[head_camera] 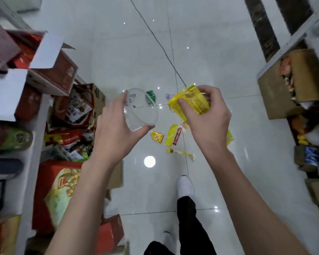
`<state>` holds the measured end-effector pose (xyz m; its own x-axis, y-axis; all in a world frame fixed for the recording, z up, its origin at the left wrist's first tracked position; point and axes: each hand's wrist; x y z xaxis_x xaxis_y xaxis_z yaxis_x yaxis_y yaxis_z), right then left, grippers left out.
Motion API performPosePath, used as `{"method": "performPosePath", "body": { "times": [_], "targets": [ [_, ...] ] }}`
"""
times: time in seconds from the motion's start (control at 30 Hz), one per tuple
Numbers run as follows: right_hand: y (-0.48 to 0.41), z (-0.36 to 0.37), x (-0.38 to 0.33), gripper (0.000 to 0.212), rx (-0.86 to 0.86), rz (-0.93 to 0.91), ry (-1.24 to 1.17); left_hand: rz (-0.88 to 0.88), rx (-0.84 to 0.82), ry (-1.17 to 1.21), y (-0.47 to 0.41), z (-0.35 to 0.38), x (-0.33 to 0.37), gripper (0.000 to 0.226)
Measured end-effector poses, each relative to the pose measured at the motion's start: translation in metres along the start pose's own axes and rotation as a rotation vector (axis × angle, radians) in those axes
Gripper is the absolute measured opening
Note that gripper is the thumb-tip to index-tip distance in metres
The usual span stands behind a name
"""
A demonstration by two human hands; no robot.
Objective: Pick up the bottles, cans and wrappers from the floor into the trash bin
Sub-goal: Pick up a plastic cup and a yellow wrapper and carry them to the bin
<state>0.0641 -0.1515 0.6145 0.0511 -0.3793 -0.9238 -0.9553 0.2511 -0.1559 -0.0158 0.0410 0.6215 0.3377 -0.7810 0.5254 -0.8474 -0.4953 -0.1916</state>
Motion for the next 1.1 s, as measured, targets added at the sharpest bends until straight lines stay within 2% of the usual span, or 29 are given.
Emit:
{"method": "performPosePath", "body": {
  "times": [0.23, 0.47, 0.67, 0.93, 1.1],
  "targets": [
    [0.087, -0.120, 0.010, 0.037, 0.161, 0.055, 0.046, 0.118, -0.078, 0.057, 0.113, -0.021, 0.045, 0.096],
    [0.144, -0.241, 0.038, 0.037, 0.314, 0.152, 0.071, 0.218, -0.211, 0.088, 0.215, -0.003, 0.107, 0.098],
    [0.171, -0.371, 0.110, 0.036, 0.454, 0.266, 0.110, 0.312, -0.340, 0.106, 0.313, 0.065, 0.185, 0.099],
    [0.227, -0.584, 0.250, 0.031, 0.679, 0.424, 0.287, 0.385, -0.560, 0.177, 0.493, 0.184, 0.294, 0.105],
    [0.261, -0.657, 0.327, 0.034, 0.788, 0.518, 0.293, 0.392, -0.695, 0.186, 0.578, 0.252, 0.321, 0.106]
  ]
}}
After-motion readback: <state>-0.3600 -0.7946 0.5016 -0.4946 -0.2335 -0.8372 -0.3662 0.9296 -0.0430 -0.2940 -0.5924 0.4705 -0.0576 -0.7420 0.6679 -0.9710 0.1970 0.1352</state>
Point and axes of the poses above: each hand's wrist, its own y-axis away from the middle knuckle, its own z-axis out of the palm, x = y × z, and after that the axes turned 14 degrees about x, right-handed
